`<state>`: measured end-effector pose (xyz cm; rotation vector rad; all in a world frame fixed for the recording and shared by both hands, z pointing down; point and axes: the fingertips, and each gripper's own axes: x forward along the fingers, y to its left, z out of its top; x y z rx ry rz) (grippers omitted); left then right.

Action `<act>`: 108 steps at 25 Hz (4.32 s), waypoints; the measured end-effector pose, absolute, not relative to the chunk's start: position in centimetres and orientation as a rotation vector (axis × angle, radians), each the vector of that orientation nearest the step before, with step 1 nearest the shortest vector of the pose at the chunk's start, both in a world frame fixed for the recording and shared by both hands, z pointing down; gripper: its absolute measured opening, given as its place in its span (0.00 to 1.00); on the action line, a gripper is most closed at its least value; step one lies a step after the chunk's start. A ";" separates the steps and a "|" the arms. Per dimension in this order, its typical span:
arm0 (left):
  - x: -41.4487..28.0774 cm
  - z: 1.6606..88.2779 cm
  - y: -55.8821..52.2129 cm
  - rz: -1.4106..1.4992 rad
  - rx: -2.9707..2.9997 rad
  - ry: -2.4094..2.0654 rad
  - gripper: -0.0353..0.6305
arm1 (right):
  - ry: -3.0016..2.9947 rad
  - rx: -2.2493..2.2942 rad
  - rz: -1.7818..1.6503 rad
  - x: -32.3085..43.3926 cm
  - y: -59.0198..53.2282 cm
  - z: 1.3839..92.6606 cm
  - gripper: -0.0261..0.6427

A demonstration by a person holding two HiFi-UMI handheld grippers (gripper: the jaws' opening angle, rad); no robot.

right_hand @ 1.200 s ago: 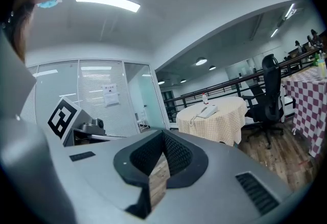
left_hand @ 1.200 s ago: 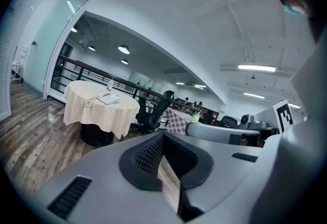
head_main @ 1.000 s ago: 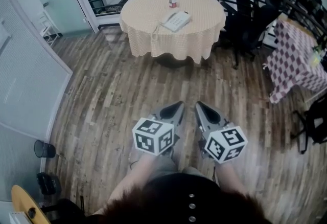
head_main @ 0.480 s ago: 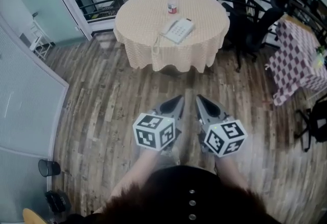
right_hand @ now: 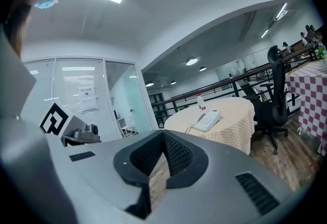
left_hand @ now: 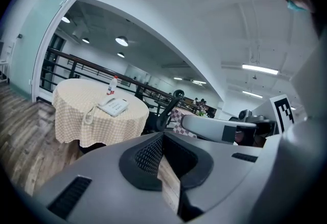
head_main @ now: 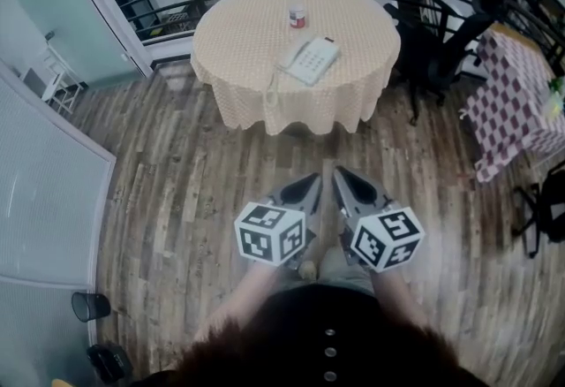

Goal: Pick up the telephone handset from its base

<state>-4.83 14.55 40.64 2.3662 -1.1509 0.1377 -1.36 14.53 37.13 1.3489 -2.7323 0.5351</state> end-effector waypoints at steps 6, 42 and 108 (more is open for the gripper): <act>-5.6 41.4 11.9 0.161 2.347 -1.143 0.07 | -2.723 1.390 0.571 -0.9 11.4 37.4 0.06; -7.0 40.2 -19.5 0.147 2.288 -1.310 0.07 | -2.756 1.271 0.611 -0.2 -20.4 37.5 0.06; -9.6 47.5 -39.9 0.597 2.248 -1.383 0.36 | -2.672 1.095 0.811 -2.0 -36.9 44.3 0.06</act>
